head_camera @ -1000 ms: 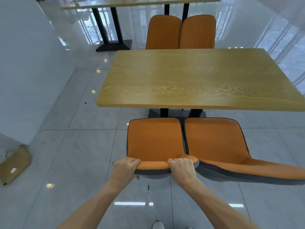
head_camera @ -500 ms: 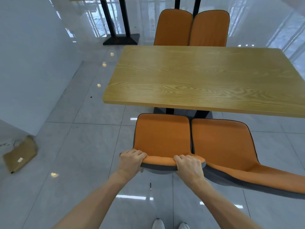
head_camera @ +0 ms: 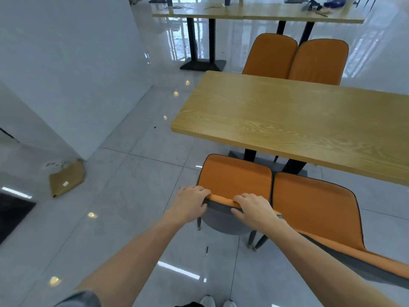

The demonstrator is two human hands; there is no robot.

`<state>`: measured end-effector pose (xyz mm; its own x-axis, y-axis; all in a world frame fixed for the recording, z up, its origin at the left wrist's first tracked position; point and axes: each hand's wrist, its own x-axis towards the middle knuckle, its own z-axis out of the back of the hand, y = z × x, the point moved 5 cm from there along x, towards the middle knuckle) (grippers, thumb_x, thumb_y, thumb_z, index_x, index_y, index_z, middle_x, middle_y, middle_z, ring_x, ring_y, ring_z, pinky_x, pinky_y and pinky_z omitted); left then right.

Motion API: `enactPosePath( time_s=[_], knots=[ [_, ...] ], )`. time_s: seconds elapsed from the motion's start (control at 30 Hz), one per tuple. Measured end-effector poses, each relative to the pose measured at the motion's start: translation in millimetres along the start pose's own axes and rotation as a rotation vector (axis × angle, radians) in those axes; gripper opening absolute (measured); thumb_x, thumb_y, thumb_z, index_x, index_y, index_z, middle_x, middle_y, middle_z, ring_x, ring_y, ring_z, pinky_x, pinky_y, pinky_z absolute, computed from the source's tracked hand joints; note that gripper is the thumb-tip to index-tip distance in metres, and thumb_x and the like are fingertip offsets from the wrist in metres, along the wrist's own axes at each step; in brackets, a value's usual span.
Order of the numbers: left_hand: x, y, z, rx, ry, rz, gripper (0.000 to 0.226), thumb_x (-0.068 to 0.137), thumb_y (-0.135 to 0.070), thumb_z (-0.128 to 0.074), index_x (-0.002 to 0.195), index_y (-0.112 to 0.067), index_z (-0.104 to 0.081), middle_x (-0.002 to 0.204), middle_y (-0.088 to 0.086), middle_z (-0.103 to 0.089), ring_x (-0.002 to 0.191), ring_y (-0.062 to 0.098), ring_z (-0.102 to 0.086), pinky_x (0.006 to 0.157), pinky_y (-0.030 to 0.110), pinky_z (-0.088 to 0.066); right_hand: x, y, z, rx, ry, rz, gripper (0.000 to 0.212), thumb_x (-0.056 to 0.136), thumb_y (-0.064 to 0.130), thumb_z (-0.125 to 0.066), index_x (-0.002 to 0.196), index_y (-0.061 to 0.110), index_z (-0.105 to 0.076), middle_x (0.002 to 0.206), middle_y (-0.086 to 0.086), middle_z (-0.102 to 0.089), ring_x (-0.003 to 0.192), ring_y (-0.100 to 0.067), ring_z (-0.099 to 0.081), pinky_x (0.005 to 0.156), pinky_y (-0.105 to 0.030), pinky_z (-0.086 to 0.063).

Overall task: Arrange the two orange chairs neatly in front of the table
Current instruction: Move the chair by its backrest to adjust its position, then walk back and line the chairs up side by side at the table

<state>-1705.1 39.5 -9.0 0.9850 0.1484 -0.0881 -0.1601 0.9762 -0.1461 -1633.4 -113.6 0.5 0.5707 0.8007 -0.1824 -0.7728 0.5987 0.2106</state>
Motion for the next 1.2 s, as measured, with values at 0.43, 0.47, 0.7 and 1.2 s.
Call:
enactPosePath(
  time_s=[0.43,0.47,0.7,1.2],
  knots=[
    [-50.1,118.2,41.8,0.009,-0.103,0.453,0.033,0.095,-0.024,-0.046,0.126,-0.018,-0.055,0.124,0.005,-0.062,0.111,0.027,-0.055,0.091,0.037,-0.043,113.5,125.5,23.5,-0.111,-0.120,0.310,0.020,0.094,0.019,-0.042,0.105,0.014,-0.058,0.101,-0.003,-0.066,0.093,-0.023,-0.060,0.080,-0.034,-0.047],
    [-51.9,132.1,42.6,0.012,-0.099,0.470,0.033,0.094,-0.023,-0.047,0.125,-0.017,-0.055,0.124,0.005,-0.062,0.111,0.027,-0.054,0.091,0.037,-0.042,126.5,136.6,20.5,-0.110,-0.115,0.331,0.020,0.094,0.019,-0.043,0.105,0.014,-0.058,0.103,-0.003,-0.065,0.095,-0.023,-0.060,0.083,-0.035,-0.048],
    [-30.1,250.2,55.0,0.042,-0.098,0.498,0.033,0.095,-0.026,-0.046,0.125,-0.016,-0.053,0.127,0.006,-0.058,0.116,0.027,-0.050,0.094,0.042,-0.041,242.9,210.7,14.1,-0.148,-0.124,0.415,0.025,0.094,0.025,-0.041,0.112,0.015,-0.056,0.109,-0.004,-0.063,0.101,-0.024,-0.056,0.085,-0.034,-0.042],
    [129.5,501.3,121.7,0.045,-0.091,0.336,0.031,0.097,-0.024,-0.041,0.123,-0.013,-0.055,0.118,0.008,-0.063,0.109,0.028,-0.054,0.089,0.040,-0.042,525.4,288.5,50.5,-0.195,-0.138,0.257,0.025,0.092,0.025,-0.042,0.110,0.016,-0.058,0.103,-0.001,-0.065,0.097,-0.023,-0.058,0.083,-0.032,-0.041]
  ],
)
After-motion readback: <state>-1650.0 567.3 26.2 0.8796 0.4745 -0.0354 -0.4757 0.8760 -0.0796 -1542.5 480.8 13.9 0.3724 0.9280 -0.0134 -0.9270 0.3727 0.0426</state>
